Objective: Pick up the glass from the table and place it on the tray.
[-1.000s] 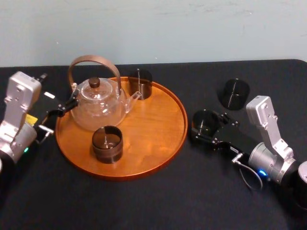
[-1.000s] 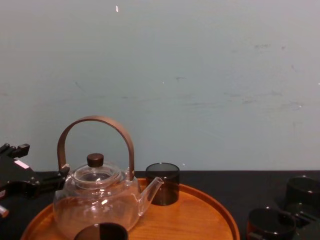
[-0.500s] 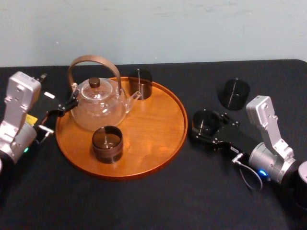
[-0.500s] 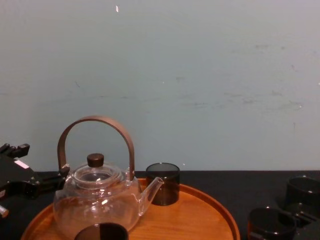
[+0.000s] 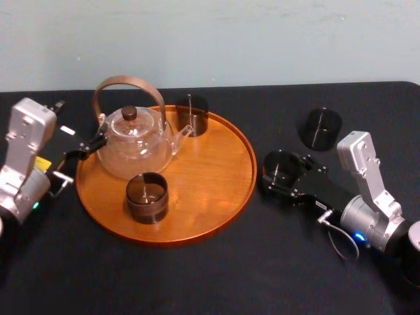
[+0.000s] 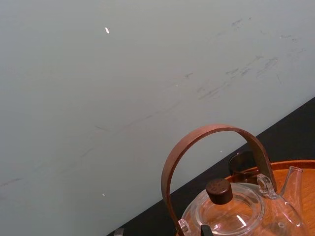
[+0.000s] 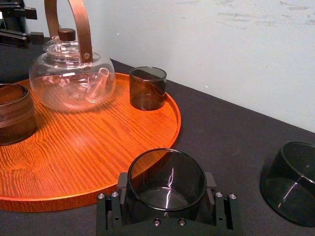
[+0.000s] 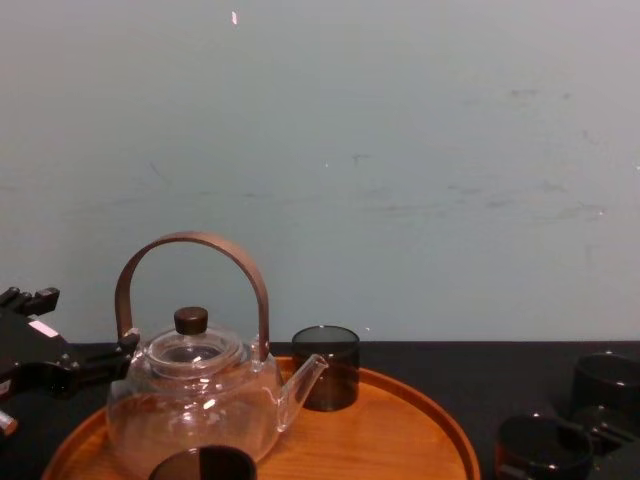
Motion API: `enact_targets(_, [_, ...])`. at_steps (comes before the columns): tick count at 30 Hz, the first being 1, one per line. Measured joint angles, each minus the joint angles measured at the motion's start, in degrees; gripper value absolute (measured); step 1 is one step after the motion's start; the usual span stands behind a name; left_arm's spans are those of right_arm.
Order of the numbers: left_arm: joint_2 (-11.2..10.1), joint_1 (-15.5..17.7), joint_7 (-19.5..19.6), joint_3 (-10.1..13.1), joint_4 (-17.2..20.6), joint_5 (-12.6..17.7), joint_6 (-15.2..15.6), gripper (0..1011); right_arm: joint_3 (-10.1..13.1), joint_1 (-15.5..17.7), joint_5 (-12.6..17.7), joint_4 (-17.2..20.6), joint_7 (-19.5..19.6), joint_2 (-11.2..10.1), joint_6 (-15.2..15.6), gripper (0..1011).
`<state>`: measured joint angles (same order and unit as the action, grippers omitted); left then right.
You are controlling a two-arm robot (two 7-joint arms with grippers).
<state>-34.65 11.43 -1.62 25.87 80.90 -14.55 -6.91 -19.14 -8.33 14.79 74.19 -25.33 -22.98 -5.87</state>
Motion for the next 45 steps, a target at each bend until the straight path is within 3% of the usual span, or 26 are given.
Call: enact_targets(45, [0.00, 0.01, 0.00, 0.00, 0.00, 0.00, 0.00, 1010, 0.00, 0.00, -0.03, -0.01, 0.00, 0.00, 0.01, 906])
